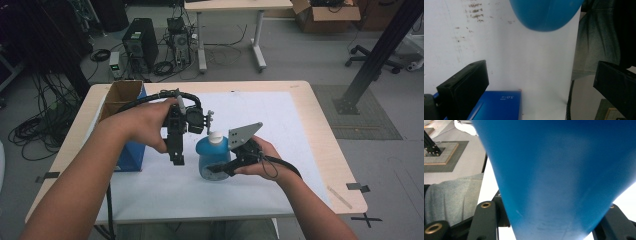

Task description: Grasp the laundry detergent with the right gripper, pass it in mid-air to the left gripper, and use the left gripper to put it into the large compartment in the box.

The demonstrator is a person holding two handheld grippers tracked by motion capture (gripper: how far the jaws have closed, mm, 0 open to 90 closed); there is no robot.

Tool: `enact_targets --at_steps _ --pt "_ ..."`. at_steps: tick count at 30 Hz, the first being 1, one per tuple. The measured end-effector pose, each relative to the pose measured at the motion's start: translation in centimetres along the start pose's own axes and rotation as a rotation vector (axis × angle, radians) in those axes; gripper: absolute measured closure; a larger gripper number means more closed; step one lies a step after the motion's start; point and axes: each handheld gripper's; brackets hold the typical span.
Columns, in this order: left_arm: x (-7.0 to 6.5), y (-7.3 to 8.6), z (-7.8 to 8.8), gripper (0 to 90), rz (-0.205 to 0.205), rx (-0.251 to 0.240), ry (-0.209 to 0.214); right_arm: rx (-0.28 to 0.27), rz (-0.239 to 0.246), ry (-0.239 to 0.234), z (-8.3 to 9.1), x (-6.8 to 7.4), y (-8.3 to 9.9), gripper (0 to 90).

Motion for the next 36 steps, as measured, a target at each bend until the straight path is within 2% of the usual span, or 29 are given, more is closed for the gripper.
enact_targets --at_steps 8,17,25,36 --pt "-0.2 -0.2 -0.2 0.2 -0.007 -0.006 0.004 -0.015 -0.006 -0.014 -1.4 0.4 -0.5 45.1" --pt "-0.4 -0.4 -0.4 0.2 -0.008 -0.016 0.003 -0.016 -0.008 -0.008 -2.6 0.3 -0.7 45.0" --pt "-0.4 -0.7 -0.4 0.2 -0.014 -0.023 0.002 -0.027 -0.011 -0.004 -3.0 0.3 -1.0 44.9" --pt "-0.7 -1.1 -0.6 0.2 -0.016 -0.032 -0.004 -0.012 -0.010 0.004 -4.1 0.6 -1.2 44.9"
Point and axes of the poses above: each handheld gripper's, and its own axes: z roughly backward along the jaws, y roughly out of its underside, x roughly to its left, and after that the axes turned 6 degrees about -x, right-handed
